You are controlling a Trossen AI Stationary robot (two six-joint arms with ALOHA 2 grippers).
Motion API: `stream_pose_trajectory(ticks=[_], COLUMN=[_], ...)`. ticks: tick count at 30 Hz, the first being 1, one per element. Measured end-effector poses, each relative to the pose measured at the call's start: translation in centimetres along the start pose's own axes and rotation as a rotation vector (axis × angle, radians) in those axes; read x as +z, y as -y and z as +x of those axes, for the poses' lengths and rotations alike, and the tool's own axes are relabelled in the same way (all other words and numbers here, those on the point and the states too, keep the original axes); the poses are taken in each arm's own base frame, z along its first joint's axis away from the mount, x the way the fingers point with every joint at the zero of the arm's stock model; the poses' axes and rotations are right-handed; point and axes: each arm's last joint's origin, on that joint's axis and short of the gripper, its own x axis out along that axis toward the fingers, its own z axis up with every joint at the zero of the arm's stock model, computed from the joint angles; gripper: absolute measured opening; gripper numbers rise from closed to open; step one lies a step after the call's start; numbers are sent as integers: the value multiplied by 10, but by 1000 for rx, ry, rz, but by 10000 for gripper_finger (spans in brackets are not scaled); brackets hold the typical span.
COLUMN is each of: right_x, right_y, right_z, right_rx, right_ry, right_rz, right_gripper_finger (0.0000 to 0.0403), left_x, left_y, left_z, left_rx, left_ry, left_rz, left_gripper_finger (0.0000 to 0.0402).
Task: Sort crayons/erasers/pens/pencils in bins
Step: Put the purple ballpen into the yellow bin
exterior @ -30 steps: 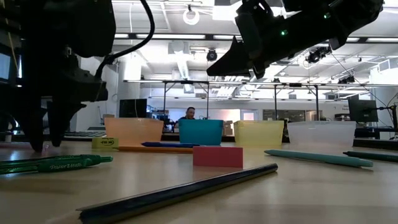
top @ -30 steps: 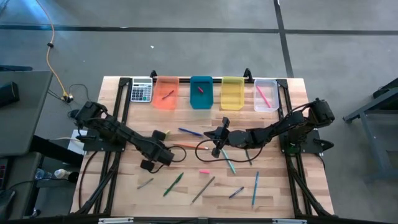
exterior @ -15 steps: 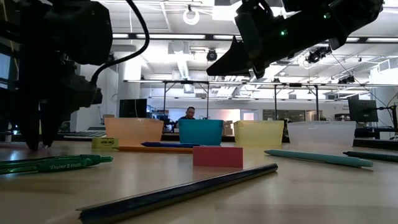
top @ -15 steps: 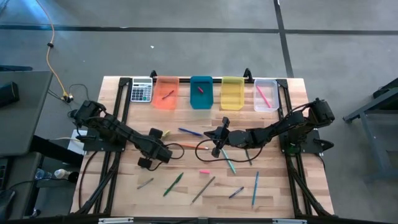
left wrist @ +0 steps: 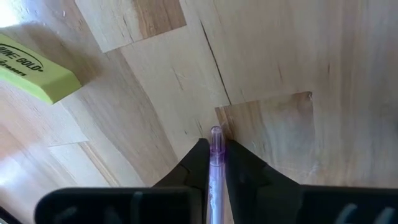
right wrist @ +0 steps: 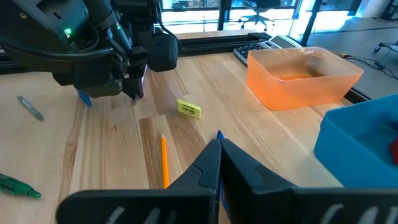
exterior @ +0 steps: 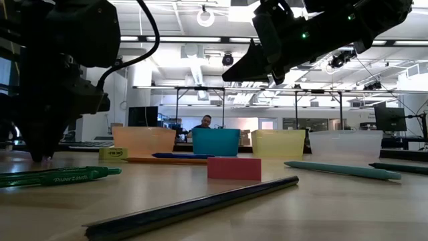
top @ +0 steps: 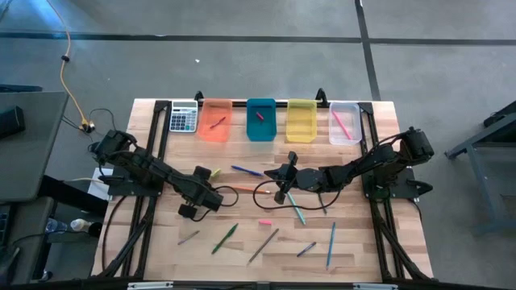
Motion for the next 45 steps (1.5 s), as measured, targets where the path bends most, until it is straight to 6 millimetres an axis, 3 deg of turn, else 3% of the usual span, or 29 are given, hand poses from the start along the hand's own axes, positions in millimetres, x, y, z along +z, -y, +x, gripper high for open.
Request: stream_pose_trajectory(ticks=[18,23,36,41,45], right_x=[0,-1,-1,-1,-1], right_y=[0,0,0,0,0], right_z=[0,0,0,0,0], right_rx=[1,1,1,1,1], right_ry=[-3,-7,-6,-6,-6], right_rz=[-2,-4,-4,-3,-4], right_gripper_finger=[0,0,0,0,0], left_x=[18,15,8,4,2], left_y=[-2,-2,2,3,2], left_z=[-39,-38,-21,-12,-9], left_rx=[-164,-123,-128,-142,-149], left_ry=[323,281,265,266,260], left_rz=[-69,-133,-137,-138,-141], left_gripper_finger=[1,15,115,114,88])
